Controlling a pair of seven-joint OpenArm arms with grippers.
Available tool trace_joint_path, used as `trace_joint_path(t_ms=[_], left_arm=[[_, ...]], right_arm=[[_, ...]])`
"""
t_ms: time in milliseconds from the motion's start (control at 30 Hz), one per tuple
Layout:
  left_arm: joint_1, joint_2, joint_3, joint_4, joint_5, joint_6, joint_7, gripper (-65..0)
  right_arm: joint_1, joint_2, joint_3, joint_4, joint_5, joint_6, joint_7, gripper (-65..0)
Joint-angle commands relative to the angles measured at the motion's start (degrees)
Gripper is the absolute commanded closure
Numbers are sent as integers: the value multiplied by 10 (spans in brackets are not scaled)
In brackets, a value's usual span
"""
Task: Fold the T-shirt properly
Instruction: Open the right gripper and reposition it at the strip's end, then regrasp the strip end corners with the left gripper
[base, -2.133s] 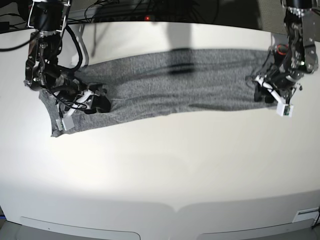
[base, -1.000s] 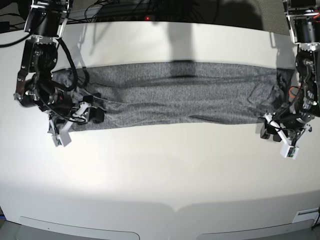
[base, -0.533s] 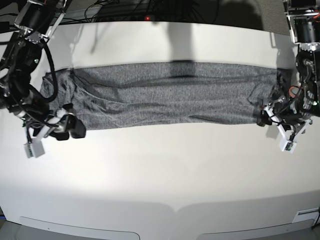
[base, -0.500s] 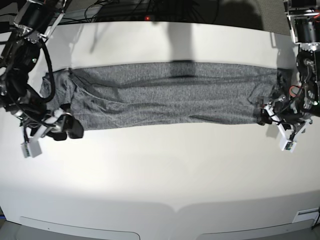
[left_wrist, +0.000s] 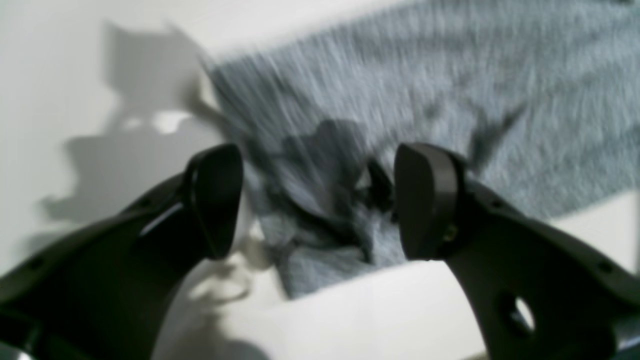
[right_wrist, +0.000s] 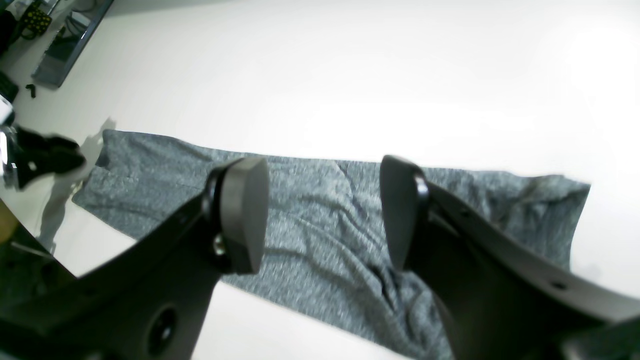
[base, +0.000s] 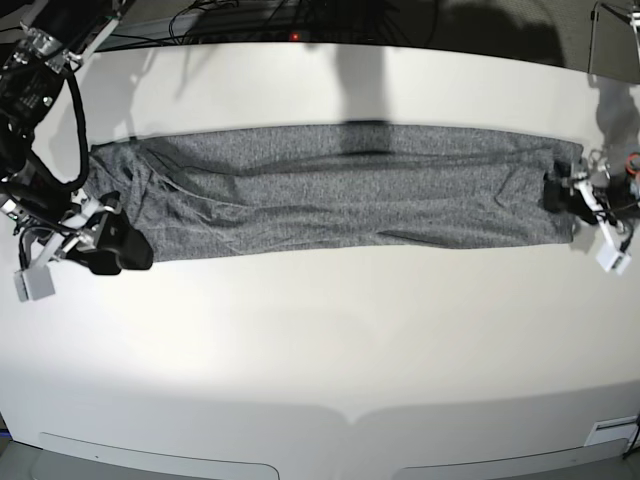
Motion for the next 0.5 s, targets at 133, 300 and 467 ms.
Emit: trace_joint_path(t_ms=[133, 300, 467], left_arm=[[-13, 5, -4, -23, -45, -23, -17, -450], [-13, 6, -16, -23, -23, -23, -40, -450], [-13, 7, -75, -23, -12, -23, -47, -450]], right_arm=[[-56, -17, 0, 10, 15, 3, 26, -356], [-118, -52, 0, 10, 18, 3, 33, -356], [-185, -89, 0, 11, 30, 3, 31, -356]])
